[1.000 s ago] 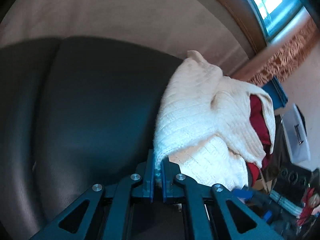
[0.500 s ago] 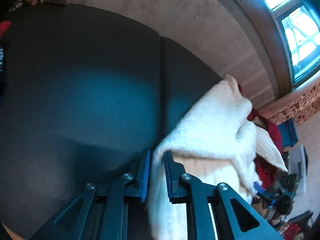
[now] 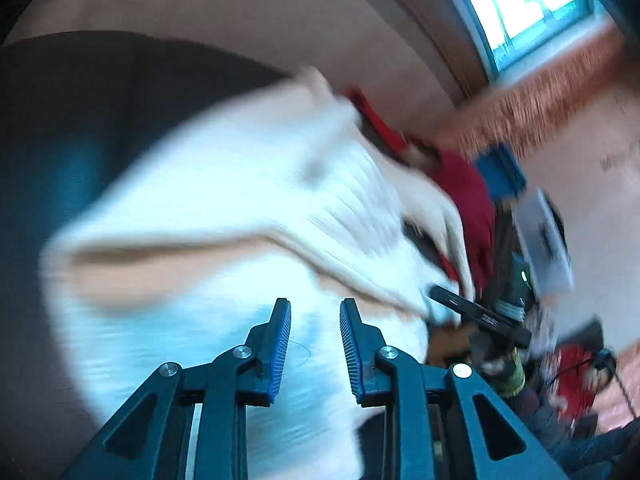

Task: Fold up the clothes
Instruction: 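Spread the sweater onto the bench with both tools, pulling it apart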

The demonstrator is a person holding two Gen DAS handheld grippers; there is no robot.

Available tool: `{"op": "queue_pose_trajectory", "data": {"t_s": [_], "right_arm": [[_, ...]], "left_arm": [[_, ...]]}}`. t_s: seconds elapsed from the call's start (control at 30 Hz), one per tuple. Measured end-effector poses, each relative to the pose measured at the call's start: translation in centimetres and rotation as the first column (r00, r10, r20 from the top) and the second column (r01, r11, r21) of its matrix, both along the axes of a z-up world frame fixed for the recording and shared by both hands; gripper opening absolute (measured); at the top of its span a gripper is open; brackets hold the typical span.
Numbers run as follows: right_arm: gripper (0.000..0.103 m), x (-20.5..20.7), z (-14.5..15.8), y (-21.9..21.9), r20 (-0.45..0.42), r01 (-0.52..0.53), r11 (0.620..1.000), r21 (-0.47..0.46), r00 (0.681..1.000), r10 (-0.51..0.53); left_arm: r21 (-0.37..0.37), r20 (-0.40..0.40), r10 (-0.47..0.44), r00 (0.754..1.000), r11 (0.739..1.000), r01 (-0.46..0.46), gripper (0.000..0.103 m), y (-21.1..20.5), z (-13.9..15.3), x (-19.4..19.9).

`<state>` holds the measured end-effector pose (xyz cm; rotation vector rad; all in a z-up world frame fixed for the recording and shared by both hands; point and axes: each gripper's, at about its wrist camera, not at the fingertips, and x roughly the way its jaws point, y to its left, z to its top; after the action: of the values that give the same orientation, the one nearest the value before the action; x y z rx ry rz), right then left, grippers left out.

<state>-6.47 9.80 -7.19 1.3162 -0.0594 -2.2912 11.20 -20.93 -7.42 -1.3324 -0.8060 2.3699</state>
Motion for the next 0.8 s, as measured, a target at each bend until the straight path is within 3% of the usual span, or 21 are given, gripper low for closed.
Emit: {"op": "queue_pose_trajectory", "data": {"t_s": [0.13,0.23,0.3,0.33,0.37,0.4,0.43,0.47,0.6,0.7,0.8], "right_arm": [[0.103,1.3,-0.6,-1.1,-0.080,-0.048,0.992,0.116,0.995,0.058],[0.103,1.5,-0.8,-1.1,-0.098,-0.037,0.993,0.108,0.994,0.047],[0.095,1.2,-0.5,-0.2,-0.089,-0.021,0.998,0.064,0.996,0.027],[0.083,1.2,-0.4,0.1,-0.089,-0.023,0.998,0.066,0.996,0.029],[0.061,1.3,-0.3,0.3,-0.090,-0.028,0.997,0.078,0.995,0.035],[0.047,1.3,-0.1,0.6,-0.087,-0.030,0.995,0.095,0.995,0.039],[0.027,1.2,0.0,1.1,-0.078,-0.034,0.995,0.092,0.996,0.041],[0.017,1.1,0.1,1.4,-0.063,-0.036,0.996,0.080,0.997,0.041],[0.016,1.6,0.2,1.2,-0.056,-0.042,0.995,0.092,0.997,0.047],[0.017,1.6,0.0,1.1,-0.025,-0.046,0.999,0.008,0.999,0.046],[0.017,2.0,-0.5,0.8,-0.008,-0.052,0.997,-0.060,0.999,0.052]], "left_arm": [[-0.052,0.050,-0.112,0.993,0.992,0.114,0.025,5.1,-1.3,-1.4],[-0.071,0.075,-0.139,0.987,0.987,0.144,0.025,6.7,-1.8,-1.8],[-0.060,0.085,-0.142,0.986,0.987,0.147,0.025,6.8,-1.9,-2.1],[-0.046,0.087,-0.139,0.986,0.989,0.143,0.025,6.7,-2.0,-2.2],[-0.026,0.088,-0.135,0.987,0.990,0.138,0.026,6.5,-2.0,-2.2],[0.010,0.088,-0.131,0.987,0.991,0.131,0.027,6.3,-2.1,-2.4],[0.049,0.087,-0.127,0.988,0.991,0.123,0.028,6.1,-2.2,-2.8],[0.076,0.086,-0.122,0.989,0.990,0.115,0.029,6.0,-2.3,-3.2],[0.090,0.073,-0.083,0.994,0.993,0.076,0.032,7.7,-2.6,-6.2],[0.129,0.104,-0.125,0.987,0.985,0.111,0.035,9.4,-3.1,-7.6],[0.118,0.090,-0.159,0.983,0.982,0.148,0.041,10.8,-3.3,-7.9]]}}
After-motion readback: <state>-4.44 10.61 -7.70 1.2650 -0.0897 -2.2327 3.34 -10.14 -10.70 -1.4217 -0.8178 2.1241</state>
